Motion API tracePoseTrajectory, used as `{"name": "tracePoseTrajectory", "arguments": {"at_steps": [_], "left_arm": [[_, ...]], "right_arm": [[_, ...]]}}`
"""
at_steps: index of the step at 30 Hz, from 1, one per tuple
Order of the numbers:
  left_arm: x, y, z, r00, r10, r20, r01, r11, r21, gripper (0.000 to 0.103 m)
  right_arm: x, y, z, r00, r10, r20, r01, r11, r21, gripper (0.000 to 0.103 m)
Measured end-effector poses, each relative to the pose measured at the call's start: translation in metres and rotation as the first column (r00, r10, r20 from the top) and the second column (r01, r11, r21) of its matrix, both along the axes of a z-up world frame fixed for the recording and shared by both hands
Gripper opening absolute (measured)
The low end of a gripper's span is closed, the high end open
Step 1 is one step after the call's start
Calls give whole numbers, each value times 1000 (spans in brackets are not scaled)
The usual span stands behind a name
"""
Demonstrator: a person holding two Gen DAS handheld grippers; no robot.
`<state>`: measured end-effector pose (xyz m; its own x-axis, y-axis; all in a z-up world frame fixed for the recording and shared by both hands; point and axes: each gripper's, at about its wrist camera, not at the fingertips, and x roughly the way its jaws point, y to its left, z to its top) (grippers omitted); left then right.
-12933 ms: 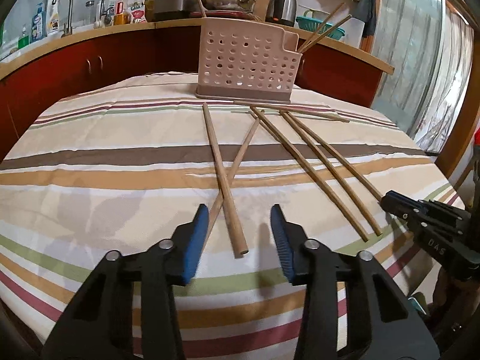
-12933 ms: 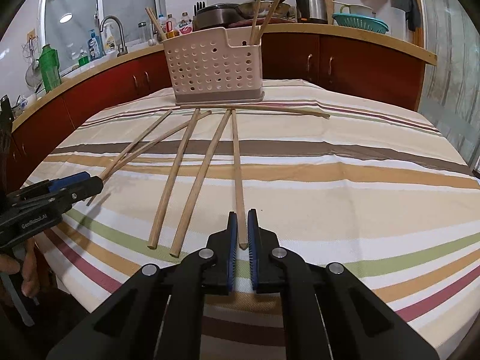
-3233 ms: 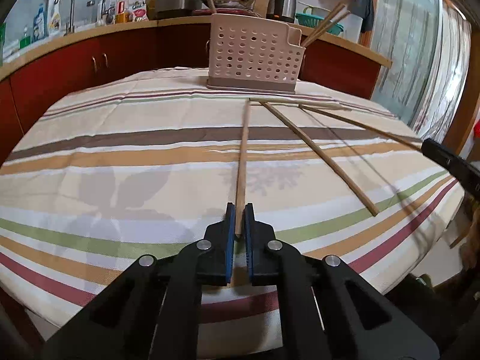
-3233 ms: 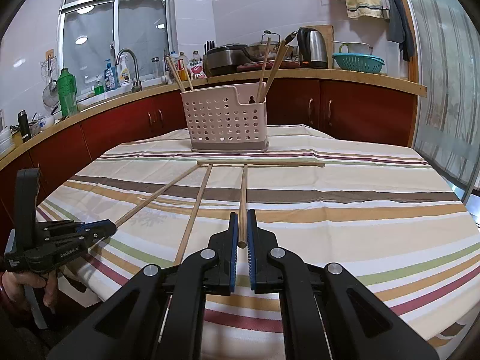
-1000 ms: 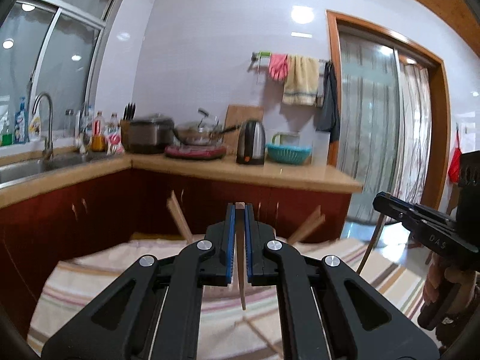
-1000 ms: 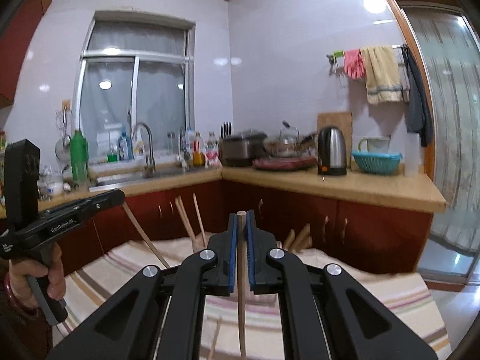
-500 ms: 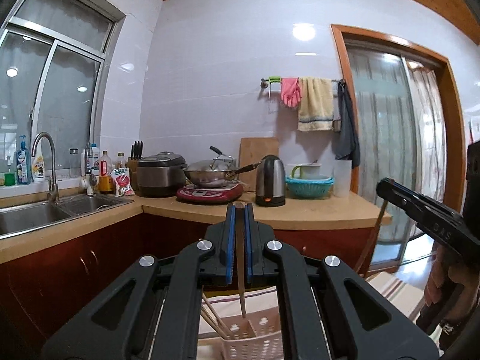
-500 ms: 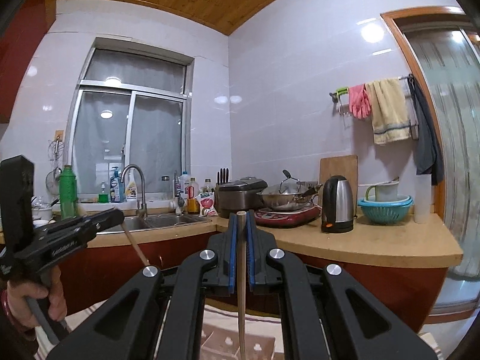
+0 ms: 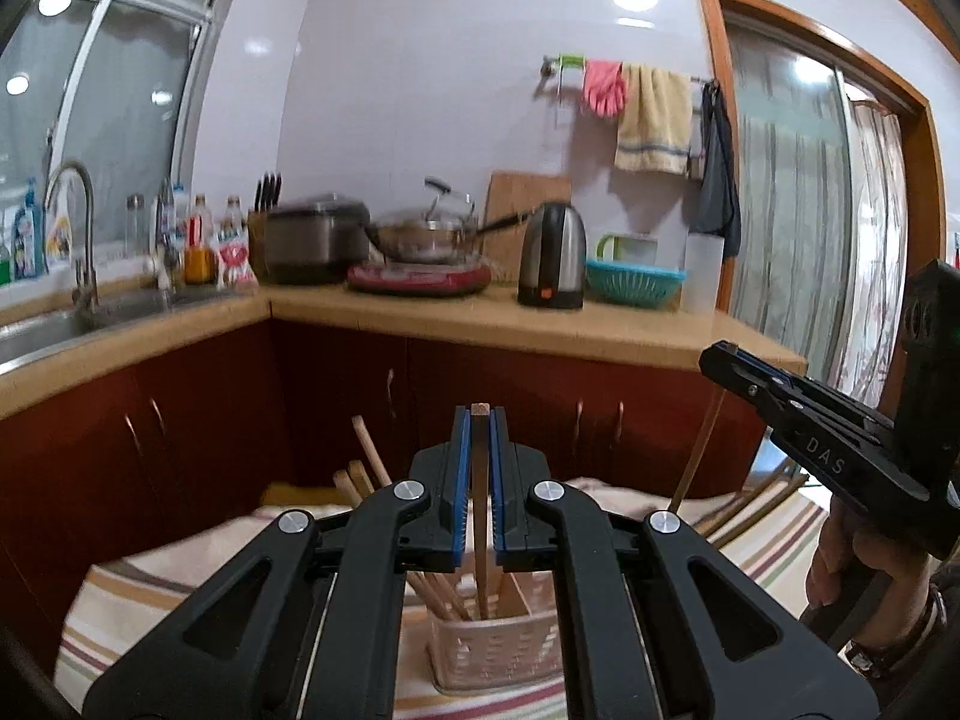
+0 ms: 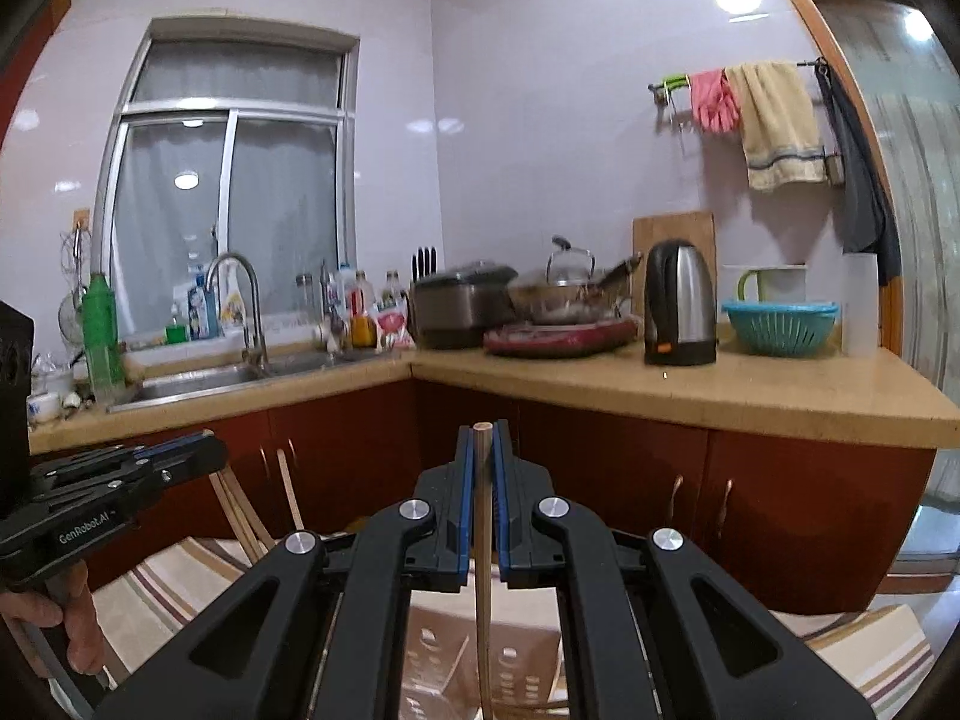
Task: Organize utensils
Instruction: 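Lower both chopsticks into the basket and open both grippers, then withdraw both open grippers from the basket toward the last loose chopsticks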
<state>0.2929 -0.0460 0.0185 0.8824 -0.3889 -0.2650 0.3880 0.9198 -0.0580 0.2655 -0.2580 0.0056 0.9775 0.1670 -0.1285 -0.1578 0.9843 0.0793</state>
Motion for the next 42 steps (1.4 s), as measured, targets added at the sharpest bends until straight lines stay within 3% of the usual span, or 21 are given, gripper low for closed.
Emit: {"name": "tracePoseTrajectory", "arguments": {"at_steps": [3, 5, 6, 7, 8, 13, 20, 24, 32, 37, 42], "left_arm": [[1, 2, -11, 1000, 0, -31, 0, 1000, -14, 11], [0, 2, -13, 999, 4, -36, -4, 1000, -14, 26], [-1, 3, -14, 999, 7, -34, -8, 1000, -15, 39], [-3, 5, -13, 999, 14, -29, -14, 1000, -21, 47], [-5, 5, -13, 1000, 12, -29, -13, 1000, -28, 48], [-14, 9, -8, 999, 17, -36, -19, 999, -48, 60], [-46, 7, -3, 999, 25, -36, -26, 999, -45, 64], [-69, 1, -10, 998, 30, -46, -32, 999, -36, 65], [-107, 0, -47, 989, 67, -135, -74, 996, -48, 65], [-120, 5, -77, 972, 123, -202, -129, 991, -18, 65], [-125, 19, -99, 950, 174, -260, -182, 983, -6, 65]], "right_arm": [[1, 2, -6, 1000, -2, -21, 2, 1000, -6, 7], [-1, 2, -5, 1000, -4, -22, 4, 1000, -19, 16], [-2, 3, -4, 1000, -4, -17, 4, 1000, -23, 20], [-4, 3, -3, 1000, -5, -11, 5, 1000, -26, 29], [-5, 2, -1, 1000, -7, -2, 7, 1000, -27, 37], [-21, -6, 13, 1000, -16, 26, 16, 1000, -13, 45], [-69, -23, 26, 997, -33, 70, 34, 999, -15, 47], [-98, -39, 17, 997, -44, 61, 44, 999, -7, 47], [-109, -67, -53, 990, -69, -124, 64, 997, -46, 47], [-88, -79, -104, 963, -70, -260, 44, 993, -107, 47], [-66, -85, -128, 936, -54, -349, 11, 992, -125, 46]]}}
